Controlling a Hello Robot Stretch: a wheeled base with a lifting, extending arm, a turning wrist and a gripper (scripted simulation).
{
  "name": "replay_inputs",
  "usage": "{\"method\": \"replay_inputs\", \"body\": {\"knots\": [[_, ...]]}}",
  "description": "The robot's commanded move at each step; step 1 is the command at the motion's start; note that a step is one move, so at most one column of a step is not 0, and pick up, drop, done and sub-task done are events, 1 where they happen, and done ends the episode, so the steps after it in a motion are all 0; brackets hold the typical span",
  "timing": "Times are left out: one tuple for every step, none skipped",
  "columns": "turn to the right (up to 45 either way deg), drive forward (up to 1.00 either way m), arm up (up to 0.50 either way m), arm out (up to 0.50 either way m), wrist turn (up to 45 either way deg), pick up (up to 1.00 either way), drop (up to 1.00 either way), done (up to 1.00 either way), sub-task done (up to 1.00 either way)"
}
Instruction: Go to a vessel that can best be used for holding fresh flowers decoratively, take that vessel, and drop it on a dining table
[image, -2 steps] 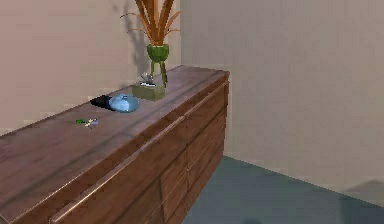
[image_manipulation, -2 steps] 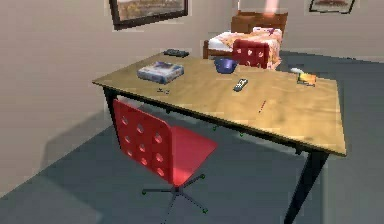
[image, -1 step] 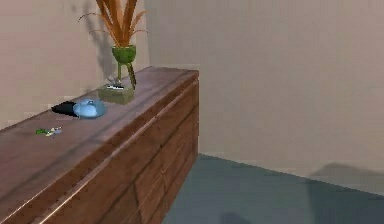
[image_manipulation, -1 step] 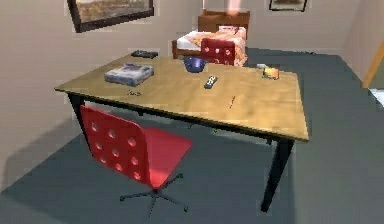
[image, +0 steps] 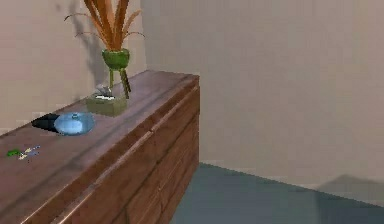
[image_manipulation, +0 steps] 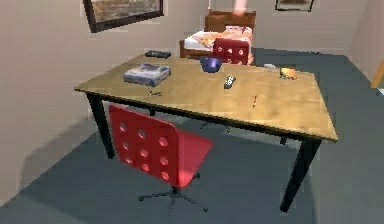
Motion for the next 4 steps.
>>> {"method": "replay_inputs", "body": {"knots": [[-45.0,0.00,0.00,0.00,0.0,0.00,0.00,0.00,0.00],[-45.0,0.00,0.00,0.00,0.0,0.00,0.00,0.00,0.00],[-27.0,0.00,0.00,0.00,0.0,0.00,0.00,0.00,0.00],[45.0,0.00,0.00,0.00,0.0,0.00,0.00,0.00,0.00]]}}
